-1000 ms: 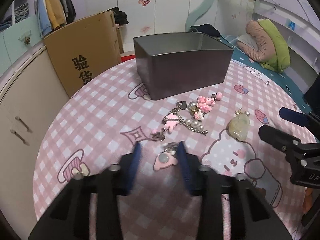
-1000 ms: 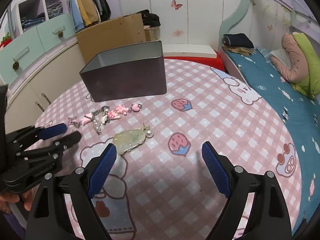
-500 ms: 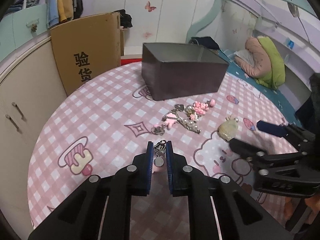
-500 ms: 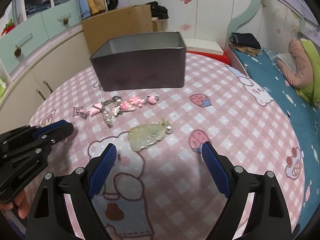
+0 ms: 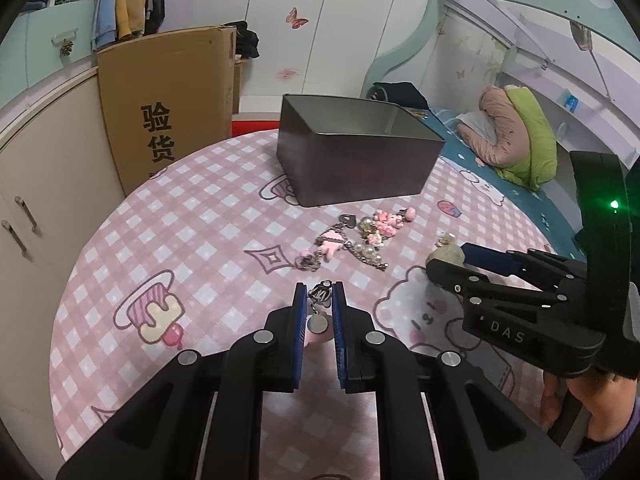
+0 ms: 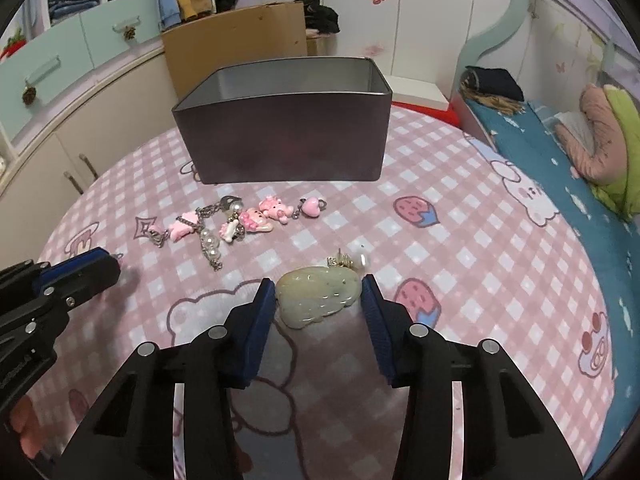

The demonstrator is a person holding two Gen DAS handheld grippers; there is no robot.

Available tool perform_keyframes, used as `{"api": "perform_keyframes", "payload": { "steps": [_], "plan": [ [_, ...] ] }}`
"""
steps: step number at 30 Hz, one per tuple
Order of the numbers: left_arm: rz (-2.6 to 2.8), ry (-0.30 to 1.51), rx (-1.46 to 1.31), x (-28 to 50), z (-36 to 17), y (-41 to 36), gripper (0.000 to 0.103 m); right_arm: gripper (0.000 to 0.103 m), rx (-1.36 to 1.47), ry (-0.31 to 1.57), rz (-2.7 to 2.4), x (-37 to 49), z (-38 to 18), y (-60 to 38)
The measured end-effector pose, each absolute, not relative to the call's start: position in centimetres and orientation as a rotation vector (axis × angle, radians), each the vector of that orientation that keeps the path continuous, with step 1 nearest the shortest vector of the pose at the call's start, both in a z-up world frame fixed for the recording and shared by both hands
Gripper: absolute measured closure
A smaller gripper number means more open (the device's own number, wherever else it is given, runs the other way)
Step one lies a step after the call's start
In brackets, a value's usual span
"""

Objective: Organize jewelry
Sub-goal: 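Grasp the pink charm keychain with the left gripper while the right gripper grasps the jade pendant, then carry the keychain and jade pendant into the tin and open both grippers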

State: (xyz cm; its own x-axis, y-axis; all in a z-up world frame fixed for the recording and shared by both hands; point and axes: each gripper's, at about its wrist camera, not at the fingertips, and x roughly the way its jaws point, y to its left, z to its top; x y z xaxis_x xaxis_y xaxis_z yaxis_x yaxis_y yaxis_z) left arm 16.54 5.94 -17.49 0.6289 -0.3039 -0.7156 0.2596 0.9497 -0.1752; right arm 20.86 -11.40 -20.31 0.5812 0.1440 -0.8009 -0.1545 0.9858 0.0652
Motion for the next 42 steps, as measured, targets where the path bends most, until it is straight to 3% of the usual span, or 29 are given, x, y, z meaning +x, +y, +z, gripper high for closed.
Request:
{"api": "perform_keyframes", "payload": {
  "steps": [11, 21, 29, 42],
  "plan": [
    [-0.373, 0.821, -0.065, 16.3, -16.3, 5.0, 0.092, 0.059, 0.054, 0.921, 0.208, 18.8, -19.8, -13.5],
    [-0.464, 0.761, -0.083, 17.3, -12.3, 4.0, 0.092, 0.059, 0.095, 0.832, 0.253, 18.9, -15.4, -15.5],
    [-0.540, 0.770, -0.155, 23.3, -8.3, 3.3, 0.092, 0.059, 0.095, 0.766, 0.290, 22.6, -11.3, -15.1],
    [-0.472, 0.964, -0.210, 33.0, -12.3, 2.3, 0.092, 0.059, 0.037, 0.849, 0.321, 31.2, -11.8, -12.4]
  ]
}}
